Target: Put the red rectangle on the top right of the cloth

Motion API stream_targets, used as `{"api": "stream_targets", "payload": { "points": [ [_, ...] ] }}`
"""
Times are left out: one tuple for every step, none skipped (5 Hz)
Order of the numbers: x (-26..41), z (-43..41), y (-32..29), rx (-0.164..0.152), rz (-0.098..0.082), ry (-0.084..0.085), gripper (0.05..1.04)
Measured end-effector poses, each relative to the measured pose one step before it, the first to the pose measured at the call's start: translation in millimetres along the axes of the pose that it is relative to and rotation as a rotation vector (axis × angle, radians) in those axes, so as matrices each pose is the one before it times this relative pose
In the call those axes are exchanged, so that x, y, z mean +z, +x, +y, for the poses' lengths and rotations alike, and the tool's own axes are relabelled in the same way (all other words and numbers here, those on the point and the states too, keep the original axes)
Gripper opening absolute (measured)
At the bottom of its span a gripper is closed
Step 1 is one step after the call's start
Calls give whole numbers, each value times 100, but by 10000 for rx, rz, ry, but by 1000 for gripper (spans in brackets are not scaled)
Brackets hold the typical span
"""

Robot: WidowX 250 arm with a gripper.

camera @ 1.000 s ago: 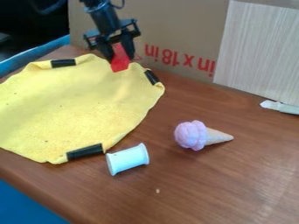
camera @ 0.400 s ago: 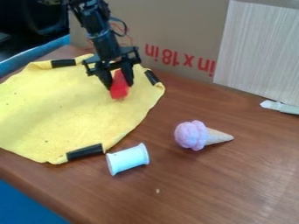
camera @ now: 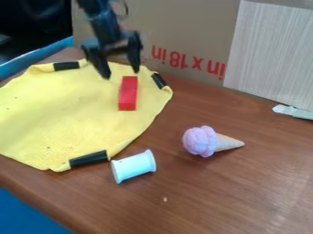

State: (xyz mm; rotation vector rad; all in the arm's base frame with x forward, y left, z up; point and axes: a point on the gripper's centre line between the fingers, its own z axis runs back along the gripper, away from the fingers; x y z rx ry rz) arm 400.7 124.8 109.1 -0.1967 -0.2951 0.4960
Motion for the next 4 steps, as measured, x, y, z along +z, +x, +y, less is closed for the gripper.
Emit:
{"api": "stream_targets", "payload": {
  "points": [
    [4731,222,2164,-616,-108,980,1000],
    [5027,1482,725,-729,271,1505,1000],
    [572,4,-43,-171,-16,70,1000],
    [0,0,0,0,0,0,1000]
  ]
}}
